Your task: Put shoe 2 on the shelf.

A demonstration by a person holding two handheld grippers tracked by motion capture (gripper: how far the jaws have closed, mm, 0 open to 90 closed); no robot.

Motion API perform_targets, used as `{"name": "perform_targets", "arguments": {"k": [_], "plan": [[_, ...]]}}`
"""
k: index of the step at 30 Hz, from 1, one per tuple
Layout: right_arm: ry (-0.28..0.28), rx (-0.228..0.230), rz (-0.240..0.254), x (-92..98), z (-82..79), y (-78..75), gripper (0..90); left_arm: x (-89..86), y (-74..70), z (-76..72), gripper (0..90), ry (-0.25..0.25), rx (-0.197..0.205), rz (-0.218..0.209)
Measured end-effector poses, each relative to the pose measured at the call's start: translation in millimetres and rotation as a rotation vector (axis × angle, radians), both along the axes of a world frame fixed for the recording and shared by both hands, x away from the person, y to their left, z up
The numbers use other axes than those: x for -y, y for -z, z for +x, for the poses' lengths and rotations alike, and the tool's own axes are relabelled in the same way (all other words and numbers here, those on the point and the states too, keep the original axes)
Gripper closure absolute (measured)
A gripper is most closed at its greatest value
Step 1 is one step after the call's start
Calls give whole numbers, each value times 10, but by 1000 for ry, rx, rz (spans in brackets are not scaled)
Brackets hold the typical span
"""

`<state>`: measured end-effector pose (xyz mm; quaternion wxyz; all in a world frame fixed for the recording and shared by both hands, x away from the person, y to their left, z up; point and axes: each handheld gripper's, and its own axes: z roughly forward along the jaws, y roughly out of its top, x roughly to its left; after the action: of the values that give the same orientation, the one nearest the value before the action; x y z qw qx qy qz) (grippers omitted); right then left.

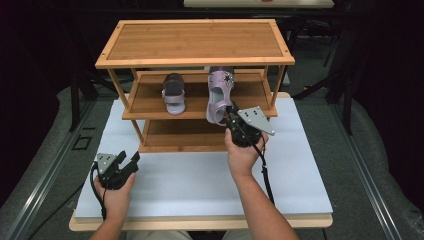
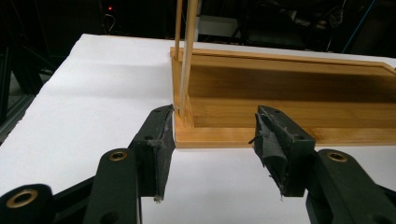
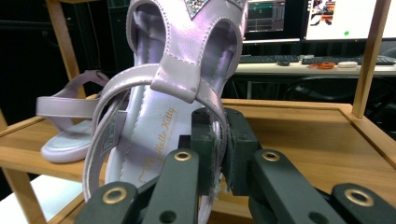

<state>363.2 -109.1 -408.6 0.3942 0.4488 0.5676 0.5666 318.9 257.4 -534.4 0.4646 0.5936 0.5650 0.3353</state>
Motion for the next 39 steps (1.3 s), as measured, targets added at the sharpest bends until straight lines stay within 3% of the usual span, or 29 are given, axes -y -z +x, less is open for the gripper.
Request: {"name": "perform_targets", "arguments": {"k": [18, 27, 31, 39], "plan": [[50, -84, -18, 1, 330, -88, 835, 11, 1, 7, 473, 2, -8, 2], [35, -145, -14, -36, 540, -133, 833, 18, 1, 17, 472, 5, -10, 2], [41, -151, -24, -84, 595, -154, 825, 23, 4, 23, 473, 6, -8, 4], [11, -184, 15, -125, 701, -175, 812, 46, -11, 15, 472, 8, 1, 13]]}}
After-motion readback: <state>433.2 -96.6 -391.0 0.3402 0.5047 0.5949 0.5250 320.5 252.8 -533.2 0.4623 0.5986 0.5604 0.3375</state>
